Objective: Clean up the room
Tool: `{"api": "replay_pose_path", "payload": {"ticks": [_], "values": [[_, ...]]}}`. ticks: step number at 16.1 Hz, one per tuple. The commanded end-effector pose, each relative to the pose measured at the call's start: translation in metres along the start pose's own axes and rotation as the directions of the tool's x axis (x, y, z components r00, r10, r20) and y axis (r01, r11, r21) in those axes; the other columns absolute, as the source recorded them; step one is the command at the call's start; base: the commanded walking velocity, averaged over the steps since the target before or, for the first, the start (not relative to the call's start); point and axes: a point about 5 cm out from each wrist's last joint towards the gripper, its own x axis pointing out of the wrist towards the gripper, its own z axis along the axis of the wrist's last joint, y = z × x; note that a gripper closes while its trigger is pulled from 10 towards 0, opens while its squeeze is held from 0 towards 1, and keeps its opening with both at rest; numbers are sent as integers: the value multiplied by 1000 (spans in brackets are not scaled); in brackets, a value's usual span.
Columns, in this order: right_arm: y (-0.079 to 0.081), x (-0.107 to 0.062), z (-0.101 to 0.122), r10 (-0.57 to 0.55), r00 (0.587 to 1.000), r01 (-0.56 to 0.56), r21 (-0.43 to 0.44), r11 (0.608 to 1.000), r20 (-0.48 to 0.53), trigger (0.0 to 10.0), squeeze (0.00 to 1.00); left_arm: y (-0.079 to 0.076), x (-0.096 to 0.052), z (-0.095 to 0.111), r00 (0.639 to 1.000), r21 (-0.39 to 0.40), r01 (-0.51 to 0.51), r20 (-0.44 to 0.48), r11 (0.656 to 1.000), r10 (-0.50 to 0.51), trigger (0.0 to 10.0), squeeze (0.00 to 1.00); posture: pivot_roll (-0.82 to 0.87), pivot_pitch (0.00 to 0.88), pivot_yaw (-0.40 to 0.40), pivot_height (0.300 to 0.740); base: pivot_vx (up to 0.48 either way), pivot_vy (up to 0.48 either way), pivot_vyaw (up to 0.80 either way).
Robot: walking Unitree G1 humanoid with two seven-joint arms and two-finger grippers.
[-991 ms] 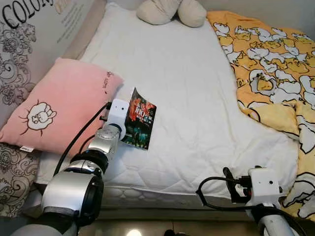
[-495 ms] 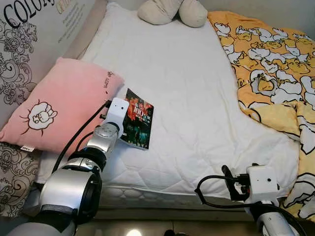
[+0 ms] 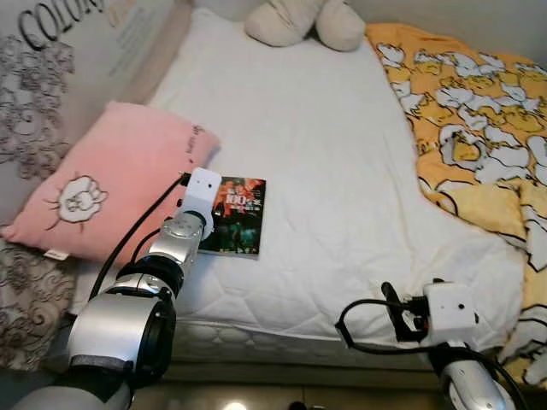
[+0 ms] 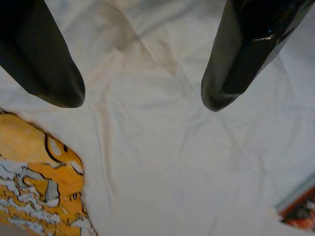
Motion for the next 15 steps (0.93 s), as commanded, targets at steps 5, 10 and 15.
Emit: {"api": "replay_pose_path", "payload": {"ticks": [5, 10, 15], "values": [[-26, 25, -4, -201, 979, 201, -6, 980, 31, 10000, 0, -62, -16, 41, 878, -80, 310, 408, 948, -252, 10000, 1000, 53, 0, 1, 740, 0, 0, 0], [-21, 54, 0, -189, 981, 185, 82, 979, 47, 10000, 0, -50, -54, -38, 913, -312, 184, 406, 932, -45, 10000, 1000, 146, 0, -46, 740, 0, -51, 0], [-7, 69, 1, -169, 983, 162, 100, 982, 66, 10000, 0, -61, -68, -41, 916, -256, 197, 393, 946, -85, 10000, 0, 144, 0, -38, 740, 0, -458, 0]]}}
